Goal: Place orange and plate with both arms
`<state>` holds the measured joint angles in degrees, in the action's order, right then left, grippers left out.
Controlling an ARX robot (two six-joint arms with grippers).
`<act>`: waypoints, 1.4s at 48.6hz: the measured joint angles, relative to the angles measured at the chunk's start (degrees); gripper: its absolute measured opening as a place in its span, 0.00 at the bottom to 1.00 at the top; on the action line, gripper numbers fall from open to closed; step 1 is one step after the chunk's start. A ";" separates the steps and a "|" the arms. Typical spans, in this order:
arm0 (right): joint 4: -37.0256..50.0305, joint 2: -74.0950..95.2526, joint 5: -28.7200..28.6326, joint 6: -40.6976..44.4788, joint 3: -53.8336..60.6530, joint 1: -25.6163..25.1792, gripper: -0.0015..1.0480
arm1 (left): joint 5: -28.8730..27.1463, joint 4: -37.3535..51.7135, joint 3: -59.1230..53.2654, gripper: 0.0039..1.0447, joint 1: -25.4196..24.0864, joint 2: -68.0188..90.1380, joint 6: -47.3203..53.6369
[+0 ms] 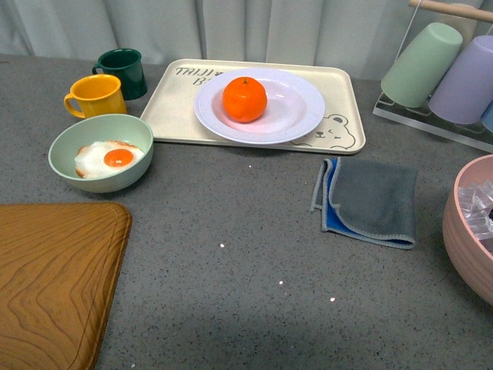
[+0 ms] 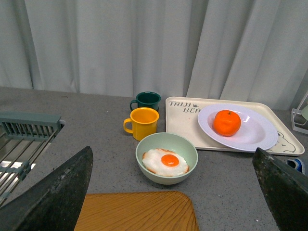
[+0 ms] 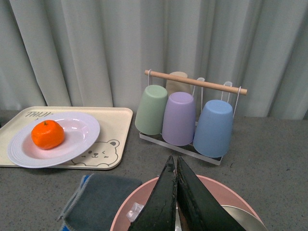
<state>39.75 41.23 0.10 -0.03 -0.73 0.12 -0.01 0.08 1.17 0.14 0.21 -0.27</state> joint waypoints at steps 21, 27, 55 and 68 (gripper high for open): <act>-13.38 -14.71 0.00 0.00 0.44 0.00 0.01 | 0.00 0.02 0.00 0.94 0.00 0.00 0.00; -16.17 -17.68 -0.02 0.00 0.44 0.00 0.01 | 0.00 0.02 0.00 0.94 0.00 0.00 0.00; -27.28 -28.94 -0.02 0.00 0.44 0.00 0.01 | 0.00 0.00 0.00 0.94 0.00 0.00 0.00; -36.15 -36.22 -0.04 0.00 0.39 0.00 0.01 | 0.00 0.00 0.00 0.94 0.00 -0.02 0.00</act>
<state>3.60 5.02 0.05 -0.03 -0.34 0.12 -0.01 0.08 1.17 0.14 0.19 -0.27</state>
